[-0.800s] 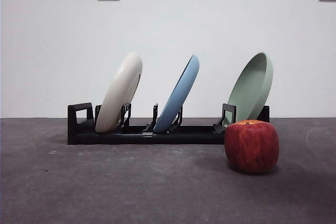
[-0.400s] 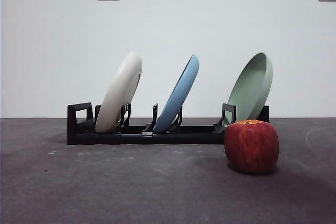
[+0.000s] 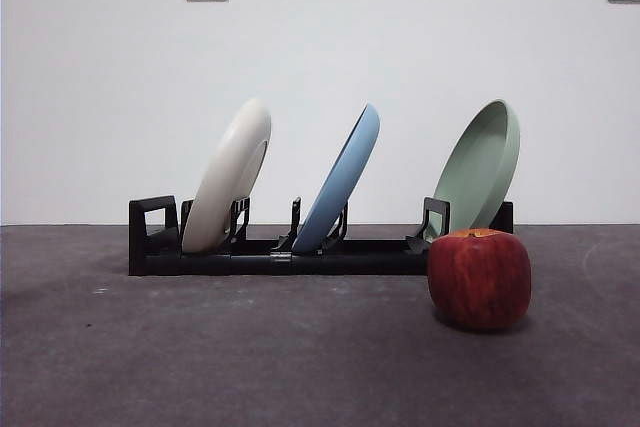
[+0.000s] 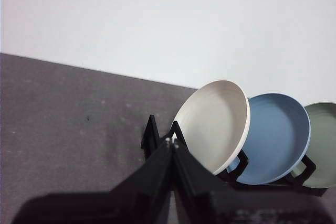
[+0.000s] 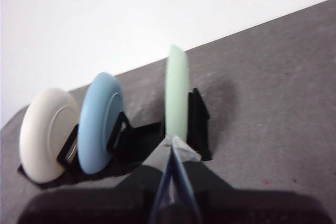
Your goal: Take the yellow plate from the plate rack,put the plate on the table,take the apple from the table,put the apple in the plate
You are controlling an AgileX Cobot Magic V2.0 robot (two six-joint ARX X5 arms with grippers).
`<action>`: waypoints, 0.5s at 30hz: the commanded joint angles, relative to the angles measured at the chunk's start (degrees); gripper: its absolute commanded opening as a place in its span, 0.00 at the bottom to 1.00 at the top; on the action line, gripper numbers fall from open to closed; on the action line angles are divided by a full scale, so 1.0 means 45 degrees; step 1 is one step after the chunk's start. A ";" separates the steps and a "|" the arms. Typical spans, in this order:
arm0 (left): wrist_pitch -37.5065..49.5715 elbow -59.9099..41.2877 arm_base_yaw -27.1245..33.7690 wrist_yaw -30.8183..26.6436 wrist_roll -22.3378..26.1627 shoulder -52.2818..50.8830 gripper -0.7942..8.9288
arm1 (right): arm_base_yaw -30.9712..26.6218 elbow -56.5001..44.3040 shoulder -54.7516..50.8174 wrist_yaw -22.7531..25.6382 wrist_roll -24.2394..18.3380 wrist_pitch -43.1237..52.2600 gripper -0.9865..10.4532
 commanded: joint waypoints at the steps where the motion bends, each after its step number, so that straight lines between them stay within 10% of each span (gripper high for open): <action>1: -0.0185 0.0957 -0.0034 0.0442 0.0160 0.1331 0.08 | 0.0005 0.1103 0.1132 -0.0539 -0.0816 -0.0539 0.08; 15: -0.1409 0.5523 -0.0141 0.4605 0.0942 0.8126 0.10 | 0.0015 0.5100 0.6319 -0.4138 -0.2176 -0.2832 0.13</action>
